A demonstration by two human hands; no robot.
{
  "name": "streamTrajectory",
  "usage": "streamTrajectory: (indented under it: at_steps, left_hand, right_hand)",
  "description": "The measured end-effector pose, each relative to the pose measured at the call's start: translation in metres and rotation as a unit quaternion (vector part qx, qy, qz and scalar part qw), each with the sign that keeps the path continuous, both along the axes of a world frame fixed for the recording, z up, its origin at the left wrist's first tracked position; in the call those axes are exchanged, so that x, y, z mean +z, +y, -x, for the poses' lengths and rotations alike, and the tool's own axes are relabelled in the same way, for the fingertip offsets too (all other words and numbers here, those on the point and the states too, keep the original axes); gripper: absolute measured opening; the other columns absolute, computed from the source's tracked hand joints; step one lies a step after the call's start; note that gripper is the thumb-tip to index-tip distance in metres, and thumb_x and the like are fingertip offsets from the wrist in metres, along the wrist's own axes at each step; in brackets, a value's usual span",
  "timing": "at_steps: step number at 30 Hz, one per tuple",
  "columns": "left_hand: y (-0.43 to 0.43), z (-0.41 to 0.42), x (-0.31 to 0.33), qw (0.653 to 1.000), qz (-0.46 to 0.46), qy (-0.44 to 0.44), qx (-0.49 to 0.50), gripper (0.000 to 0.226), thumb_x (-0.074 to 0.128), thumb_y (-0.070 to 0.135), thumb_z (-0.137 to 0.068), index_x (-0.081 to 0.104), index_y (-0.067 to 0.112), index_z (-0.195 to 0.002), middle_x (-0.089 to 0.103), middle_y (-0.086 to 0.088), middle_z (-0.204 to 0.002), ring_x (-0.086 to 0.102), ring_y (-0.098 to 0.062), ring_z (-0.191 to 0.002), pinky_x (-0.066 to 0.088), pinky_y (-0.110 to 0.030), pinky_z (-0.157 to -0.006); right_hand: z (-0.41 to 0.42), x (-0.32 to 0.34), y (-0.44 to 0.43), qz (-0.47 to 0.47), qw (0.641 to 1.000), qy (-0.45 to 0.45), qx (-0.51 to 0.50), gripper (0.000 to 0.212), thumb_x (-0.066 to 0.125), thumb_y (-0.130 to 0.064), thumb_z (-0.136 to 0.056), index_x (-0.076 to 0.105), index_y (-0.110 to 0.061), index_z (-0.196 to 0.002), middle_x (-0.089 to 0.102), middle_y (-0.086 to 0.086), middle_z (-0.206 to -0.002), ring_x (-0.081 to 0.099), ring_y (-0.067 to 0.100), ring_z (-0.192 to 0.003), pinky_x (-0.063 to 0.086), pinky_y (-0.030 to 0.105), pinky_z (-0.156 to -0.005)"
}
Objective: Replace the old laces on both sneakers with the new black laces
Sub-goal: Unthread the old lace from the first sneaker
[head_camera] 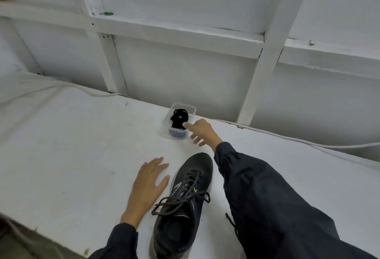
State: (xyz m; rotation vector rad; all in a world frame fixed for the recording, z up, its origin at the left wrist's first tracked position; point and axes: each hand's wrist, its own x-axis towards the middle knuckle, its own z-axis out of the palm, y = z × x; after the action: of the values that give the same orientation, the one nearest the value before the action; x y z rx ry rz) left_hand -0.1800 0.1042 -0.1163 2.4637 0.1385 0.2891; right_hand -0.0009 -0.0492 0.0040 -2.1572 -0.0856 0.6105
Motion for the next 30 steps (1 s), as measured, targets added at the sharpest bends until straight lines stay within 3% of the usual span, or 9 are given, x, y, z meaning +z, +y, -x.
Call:
streamTrajectory:
  at_steps: [3,10,14,18,21,24,26,28,30]
  left_hand:
    - [0.000,-0.001,-0.001,1.000,-0.001,0.001,0.001,0.058,0.034,0.062,-0.087,0.058,0.031,-0.130,0.041,0.015,-0.149,0.031,-0.006,-0.141,0.010,-0.025,-0.120]
    - [0.001,-0.001,-0.004,1.000,0.002,-0.010,0.007,0.059,0.033,0.063,-0.085,0.057,0.034,-0.131,0.039,0.018,-0.149,0.028,-0.004,-0.142,0.009,-0.022,-0.119]
    - [0.001,-0.003,-0.007,1.000,0.003,-0.007,0.014,0.058,0.036,0.064,-0.085,0.057,0.035,-0.131,0.038,0.020,-0.149,0.026,-0.004,-0.142,0.010,-0.022,-0.118]
    - [0.003,-0.003,-0.009,1.000,0.007,0.005,0.017,0.055,0.038,0.064,-0.085,0.056,0.038,-0.130,0.038,0.020,-0.149,0.026,-0.009,-0.144,0.013,-0.025,-0.119]
    - [0.000,-0.002,-0.004,1.000,0.012,-0.001,0.014,0.061,0.032,0.067,-0.082,0.056,0.036,-0.130,0.039,0.019,-0.149,0.027,-0.004,-0.142,0.012,-0.024,-0.119]
    - [-0.001,0.000,0.002,1.000,0.016,-0.016,0.011,0.062,0.032,0.066,-0.082,0.057,0.035,-0.129,0.037,0.022,-0.147,0.022,0.008,-0.136,0.008,-0.019,-0.118]
    - [-0.002,0.001,0.003,1.000,0.015,-0.019,0.013,0.062,0.032,0.066,-0.082,0.057,0.035,-0.129,0.035,0.024,-0.145,0.017,0.015,-0.132,0.008,-0.019,-0.117]
    - [-0.002,0.001,0.004,1.000,0.016,-0.016,0.015,0.061,0.033,0.066,-0.082,0.057,0.035,-0.130,0.033,0.026,-0.144,0.016,0.015,-0.132,0.008,-0.019,-0.117]
    - [-0.002,0.001,0.004,1.000,0.016,-0.010,0.017,0.059,0.036,0.065,-0.083,0.056,0.036,-0.130,0.032,0.028,-0.144,0.017,0.011,-0.135,0.008,-0.018,-0.116]
  right_hand:
    - [-0.002,-0.015,0.008,0.018,1.000,-0.001,0.001,0.043,0.060,-0.045,-0.091,0.062,-0.004,-0.104,0.070,0.013,-0.095,0.065,0.027,-0.071,0.051,0.031,-0.065]
    - [-0.016,-0.003,-0.022,-0.039,0.997,0.019,-0.069,0.011,0.059,-0.013,-0.081,0.060,-0.003,-0.078,0.070,0.017,-0.091,0.069,0.031,-0.065,0.056,0.032,-0.061]
    - [-0.026,0.008,-0.048,0.054,0.995,-0.050,-0.068,0.022,0.059,-0.017,-0.084,0.062,0.000,-0.098,0.068,0.012,-0.090,0.072,0.034,-0.080,0.060,0.040,-0.072]
    - [-0.019,0.008,-0.030,0.021,0.998,-0.056,-0.001,0.032,0.065,-0.021,-0.088,0.062,-0.011,-0.119,0.061,0.009,-0.102,0.066,0.030,-0.081,0.060,0.040,-0.069]
    - [-0.012,-0.001,-0.013,0.013,0.998,-0.040,0.047,0.031,0.063,-0.023,-0.092,0.065,-0.016,-0.121,0.059,0.006,-0.110,0.061,0.028,-0.086,0.060,0.041,-0.069]
    - [-0.011,-0.008,-0.006,0.033,0.997,-0.050,0.054,0.027,0.060,-0.028,-0.093,0.067,-0.009,-0.111,0.059,0.007,-0.102,0.061,0.029,-0.087,0.060,0.039,-0.062]
    - [-0.014,-0.008,-0.011,0.065,0.993,-0.086,0.044,0.027,0.060,-0.031,-0.092,0.066,-0.004,-0.091,0.060,0.007,-0.087,0.062,0.029,-0.079,0.059,0.036,-0.057]
    - [-0.020,-0.006,-0.020,0.122,0.984,-0.131,0.029,0.034,0.059,-0.032,-0.090,0.054,-0.007,-0.068,0.054,0.006,-0.071,0.059,0.030,-0.069,0.058,0.038,-0.061]
    - [-0.024,-0.006,-0.031,0.178,0.969,-0.173,0.012,0.043,0.058,-0.037,-0.091,0.042,-0.011,-0.060,0.048,0.005,-0.064,0.053,0.030,-0.064,0.048,0.033,-0.057]
